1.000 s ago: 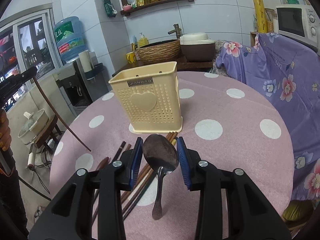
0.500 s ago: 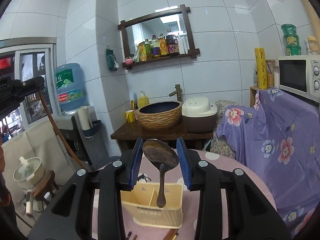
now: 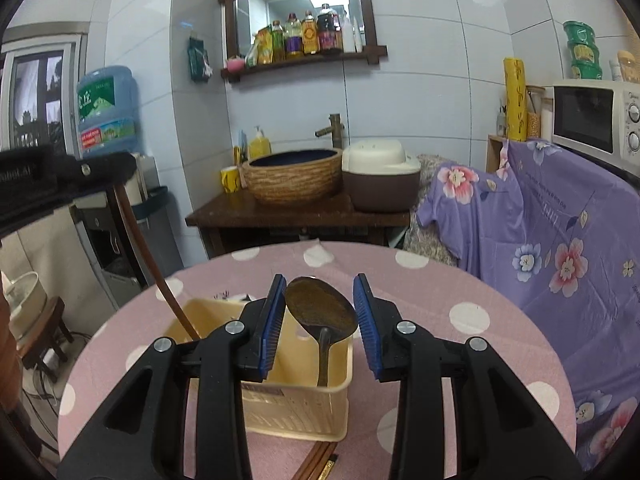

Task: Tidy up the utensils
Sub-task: 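Lift the metal spoon with the right tool and lower it into the cream caddy, then open the right tool to release the spoon into the caddy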

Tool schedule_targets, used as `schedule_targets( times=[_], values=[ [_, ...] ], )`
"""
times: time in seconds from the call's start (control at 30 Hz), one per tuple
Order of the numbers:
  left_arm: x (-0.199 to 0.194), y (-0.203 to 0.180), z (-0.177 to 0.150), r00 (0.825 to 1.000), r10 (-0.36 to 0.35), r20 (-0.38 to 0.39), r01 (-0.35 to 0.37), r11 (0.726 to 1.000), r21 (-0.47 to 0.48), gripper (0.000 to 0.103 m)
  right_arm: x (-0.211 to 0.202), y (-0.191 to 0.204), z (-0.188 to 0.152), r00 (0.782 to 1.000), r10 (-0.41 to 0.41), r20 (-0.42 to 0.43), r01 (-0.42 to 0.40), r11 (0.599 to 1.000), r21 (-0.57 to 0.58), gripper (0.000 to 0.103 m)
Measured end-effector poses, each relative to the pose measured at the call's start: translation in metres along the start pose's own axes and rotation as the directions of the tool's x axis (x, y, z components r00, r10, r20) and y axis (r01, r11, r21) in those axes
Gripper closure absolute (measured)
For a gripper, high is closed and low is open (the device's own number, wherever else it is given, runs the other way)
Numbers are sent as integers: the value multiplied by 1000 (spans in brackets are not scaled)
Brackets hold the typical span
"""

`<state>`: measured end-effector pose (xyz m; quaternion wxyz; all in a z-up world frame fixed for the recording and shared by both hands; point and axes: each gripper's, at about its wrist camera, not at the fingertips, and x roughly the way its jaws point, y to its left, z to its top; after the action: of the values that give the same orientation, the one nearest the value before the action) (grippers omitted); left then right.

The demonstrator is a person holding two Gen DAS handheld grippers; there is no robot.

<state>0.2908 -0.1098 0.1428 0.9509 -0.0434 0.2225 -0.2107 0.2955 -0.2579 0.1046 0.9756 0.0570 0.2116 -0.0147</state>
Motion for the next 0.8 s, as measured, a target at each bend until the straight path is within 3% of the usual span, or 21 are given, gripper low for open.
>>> schedule_targets(
  times=[0.47, 0.53, 0.6, 0.67, 0.73, 0.8],
  values=[
    [-1, -1, -11, 999, 38, 9, -38, 998, 49, 93, 7, 7, -23, 1000, -12, -13, 12, 999, -33, 65],
    [-4, 0, -12, 999, 43, 20, -44, 998, 55, 80, 7, 8, -25, 1000, -20, -8, 20, 999, -37, 56],
    [-11, 4, -13, 999, 39, 35, -40, 998, 46, 55, 5, 7, -26, 1000, -18, -2, 18, 999, -34, 49],
    [-19, 7, -15, 998, 35, 48, -37, 999, 37, 49, 0, 7, -26, 1000, -18, 17, 19, 999, -33, 47],
    [-26, 11, -20, 999, 28, 43, -29, 999, 30, 44, -10, 8, -27, 999, -29, 41, 30, 999, -39, 37],
    [-34, 17, -27, 999, 22, 24, -23, 1000, 17, 30, -21, 9, -28, 997, -41, 64, 44, 998, -38, 35]
  ],
)
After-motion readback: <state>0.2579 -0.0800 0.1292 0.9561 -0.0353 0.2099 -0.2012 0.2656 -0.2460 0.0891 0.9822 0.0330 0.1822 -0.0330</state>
